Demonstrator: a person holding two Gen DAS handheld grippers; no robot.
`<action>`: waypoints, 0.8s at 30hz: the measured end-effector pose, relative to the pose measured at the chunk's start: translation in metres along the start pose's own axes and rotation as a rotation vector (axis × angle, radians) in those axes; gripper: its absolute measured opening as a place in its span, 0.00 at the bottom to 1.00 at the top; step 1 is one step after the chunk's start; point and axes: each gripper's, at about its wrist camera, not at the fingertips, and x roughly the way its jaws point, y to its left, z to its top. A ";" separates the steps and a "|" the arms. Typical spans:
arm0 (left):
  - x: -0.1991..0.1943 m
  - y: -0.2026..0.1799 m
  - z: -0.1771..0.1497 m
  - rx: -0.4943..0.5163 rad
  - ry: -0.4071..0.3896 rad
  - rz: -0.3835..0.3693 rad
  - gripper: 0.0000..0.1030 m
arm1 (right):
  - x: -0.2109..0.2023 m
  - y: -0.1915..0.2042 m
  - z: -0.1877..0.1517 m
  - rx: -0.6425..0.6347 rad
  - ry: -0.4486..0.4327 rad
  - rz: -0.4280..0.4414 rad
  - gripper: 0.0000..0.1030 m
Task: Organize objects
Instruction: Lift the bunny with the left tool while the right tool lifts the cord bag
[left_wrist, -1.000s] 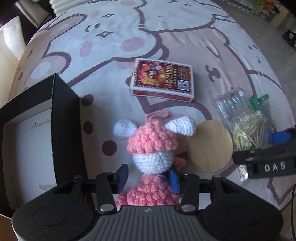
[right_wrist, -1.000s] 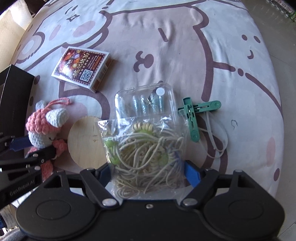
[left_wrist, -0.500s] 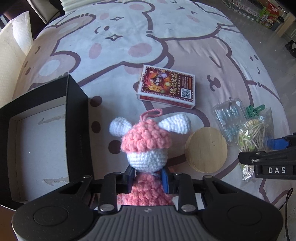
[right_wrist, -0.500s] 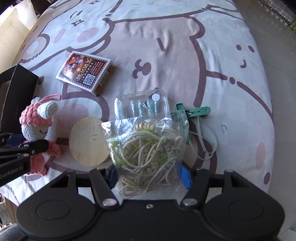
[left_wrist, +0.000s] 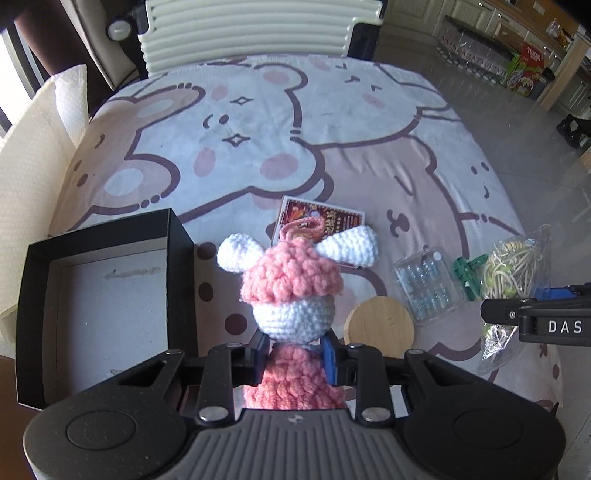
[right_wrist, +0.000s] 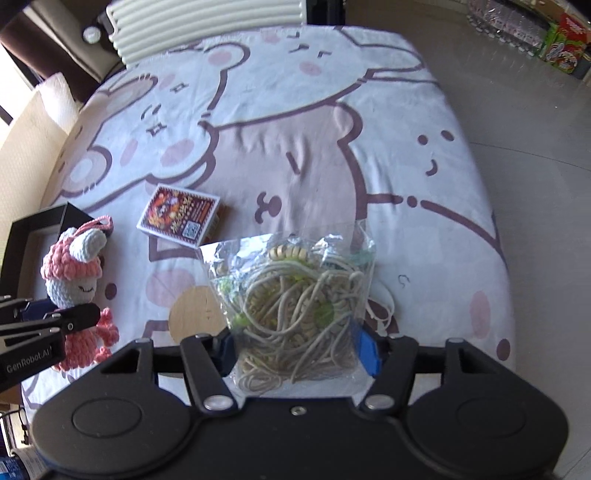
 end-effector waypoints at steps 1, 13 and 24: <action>-0.004 -0.001 0.000 0.001 -0.009 -0.003 0.30 | -0.005 0.000 -0.001 0.006 -0.013 0.001 0.61; -0.058 -0.012 -0.009 0.043 -0.148 -0.009 0.31 | -0.063 0.001 -0.013 0.075 -0.170 0.005 0.62; -0.093 -0.007 -0.010 0.032 -0.249 -0.021 0.31 | -0.093 -0.004 -0.031 0.104 -0.259 -0.003 0.62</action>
